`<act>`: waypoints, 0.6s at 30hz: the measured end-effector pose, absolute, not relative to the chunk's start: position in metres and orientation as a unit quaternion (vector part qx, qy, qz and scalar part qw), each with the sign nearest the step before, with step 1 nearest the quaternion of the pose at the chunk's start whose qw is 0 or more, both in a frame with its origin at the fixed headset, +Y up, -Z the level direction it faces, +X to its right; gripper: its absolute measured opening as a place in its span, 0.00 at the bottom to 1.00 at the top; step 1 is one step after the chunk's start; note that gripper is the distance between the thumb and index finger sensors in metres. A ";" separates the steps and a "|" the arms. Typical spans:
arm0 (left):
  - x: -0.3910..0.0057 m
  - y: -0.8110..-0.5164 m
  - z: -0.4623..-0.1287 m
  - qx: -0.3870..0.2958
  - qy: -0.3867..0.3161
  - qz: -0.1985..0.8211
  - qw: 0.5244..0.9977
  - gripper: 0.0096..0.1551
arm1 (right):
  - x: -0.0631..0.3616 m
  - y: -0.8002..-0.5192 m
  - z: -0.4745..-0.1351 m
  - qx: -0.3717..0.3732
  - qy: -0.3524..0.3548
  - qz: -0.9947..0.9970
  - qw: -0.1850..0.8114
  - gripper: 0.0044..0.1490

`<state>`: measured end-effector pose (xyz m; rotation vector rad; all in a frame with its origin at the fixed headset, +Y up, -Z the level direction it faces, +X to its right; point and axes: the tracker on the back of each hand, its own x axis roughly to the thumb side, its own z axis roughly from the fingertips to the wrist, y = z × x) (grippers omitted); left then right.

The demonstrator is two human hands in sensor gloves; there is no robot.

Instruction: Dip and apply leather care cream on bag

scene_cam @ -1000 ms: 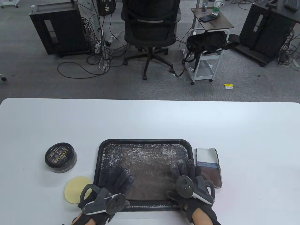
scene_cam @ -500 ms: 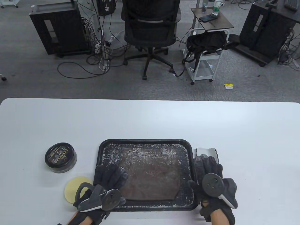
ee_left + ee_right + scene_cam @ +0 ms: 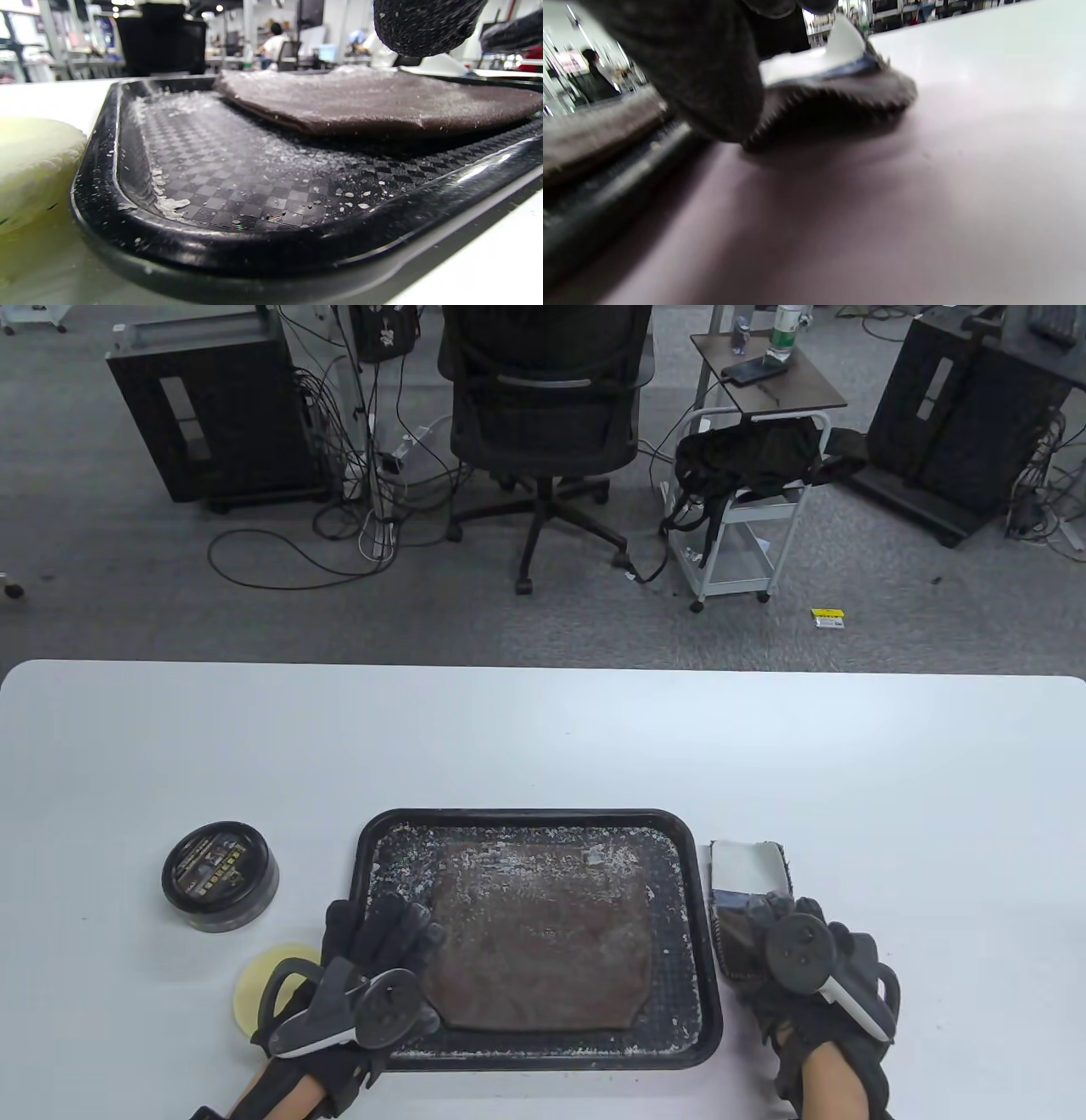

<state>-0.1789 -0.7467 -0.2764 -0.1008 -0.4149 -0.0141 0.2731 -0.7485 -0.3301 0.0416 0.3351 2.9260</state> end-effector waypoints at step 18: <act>-0.179 -0.754 -0.282 -0.087 -0.209 -0.015 0.974 0.50 | 0.275 -0.755 -0.349 -0.027 0.024 0.996 0.086 0.36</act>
